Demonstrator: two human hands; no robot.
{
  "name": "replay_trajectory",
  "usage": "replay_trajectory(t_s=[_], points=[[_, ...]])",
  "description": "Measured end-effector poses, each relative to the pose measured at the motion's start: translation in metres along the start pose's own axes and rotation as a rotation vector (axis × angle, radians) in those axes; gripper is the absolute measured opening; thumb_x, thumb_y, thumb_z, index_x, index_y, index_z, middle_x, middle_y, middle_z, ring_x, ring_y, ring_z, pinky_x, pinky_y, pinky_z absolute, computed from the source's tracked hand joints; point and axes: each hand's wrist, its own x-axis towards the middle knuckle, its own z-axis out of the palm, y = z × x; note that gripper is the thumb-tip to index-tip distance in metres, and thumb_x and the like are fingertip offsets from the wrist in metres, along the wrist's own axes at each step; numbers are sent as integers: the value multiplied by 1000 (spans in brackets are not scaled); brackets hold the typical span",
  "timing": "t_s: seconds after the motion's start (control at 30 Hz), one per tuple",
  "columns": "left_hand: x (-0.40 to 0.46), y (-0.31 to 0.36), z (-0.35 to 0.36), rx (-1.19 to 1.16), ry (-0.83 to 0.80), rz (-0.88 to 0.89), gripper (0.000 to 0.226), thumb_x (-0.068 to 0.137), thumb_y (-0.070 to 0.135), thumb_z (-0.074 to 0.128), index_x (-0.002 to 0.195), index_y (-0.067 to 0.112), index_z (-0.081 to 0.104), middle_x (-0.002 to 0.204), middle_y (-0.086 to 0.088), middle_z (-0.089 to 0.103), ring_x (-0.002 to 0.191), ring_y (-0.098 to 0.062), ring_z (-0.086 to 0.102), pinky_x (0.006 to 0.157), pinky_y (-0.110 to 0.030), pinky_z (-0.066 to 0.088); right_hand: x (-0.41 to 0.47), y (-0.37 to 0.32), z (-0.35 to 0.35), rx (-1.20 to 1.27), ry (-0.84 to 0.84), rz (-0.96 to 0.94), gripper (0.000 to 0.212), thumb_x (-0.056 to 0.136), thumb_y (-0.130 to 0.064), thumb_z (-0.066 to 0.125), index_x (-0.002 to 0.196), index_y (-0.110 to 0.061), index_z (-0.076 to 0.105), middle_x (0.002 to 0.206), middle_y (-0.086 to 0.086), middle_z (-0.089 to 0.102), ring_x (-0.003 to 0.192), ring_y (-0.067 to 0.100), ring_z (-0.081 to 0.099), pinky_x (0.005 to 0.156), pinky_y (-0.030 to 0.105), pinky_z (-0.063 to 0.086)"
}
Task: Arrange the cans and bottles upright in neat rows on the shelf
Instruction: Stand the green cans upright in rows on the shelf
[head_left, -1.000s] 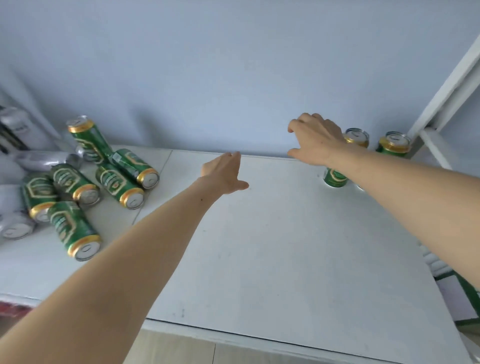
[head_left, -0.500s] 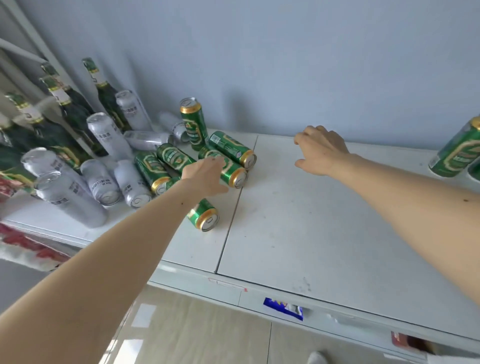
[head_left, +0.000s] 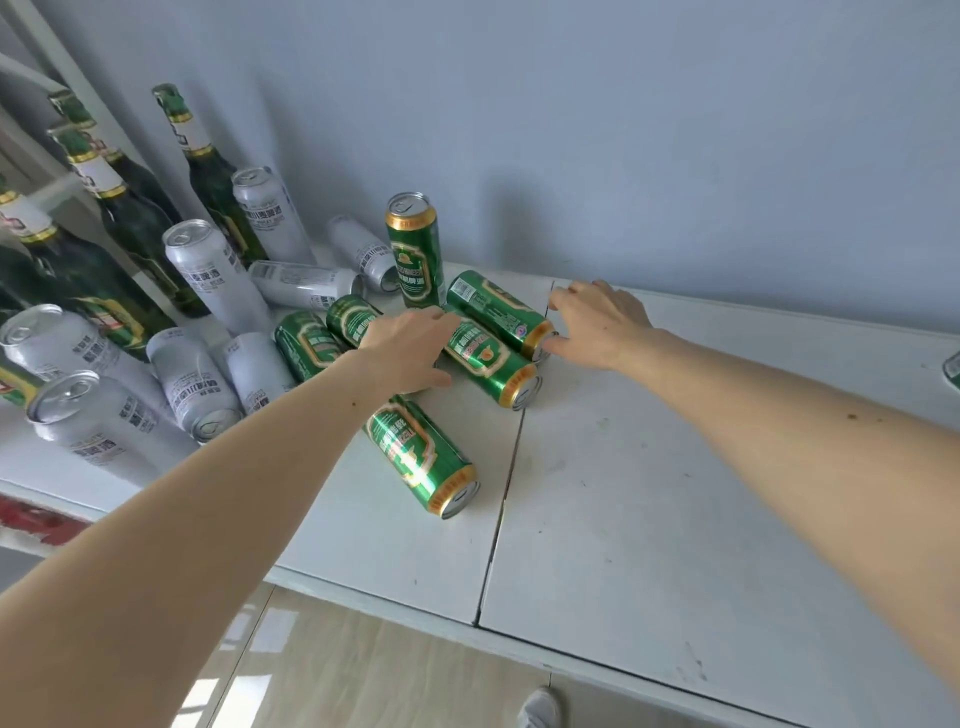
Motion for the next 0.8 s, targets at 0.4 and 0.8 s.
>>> replay_trajectory(t_s=[0.4,0.8], points=[[54,-18,8,34,-19,201,74,77,36,77,140,20,40,130,1,51,113,-22,55,79,-41,55,39,-13,27,396,-235,224,49,86,-48,64,110,-7,53,107,11,60,86,23,51,64,31,41],[81,-28,13,279,-83,390,83,71,57,75,141,28,41,133,6,52,118,-21,43,94,-38,43,46,-3,48,775,-207,420,29,84,-27,68,68,-14,47,67,1,47,73,21,47,52,26,31]])
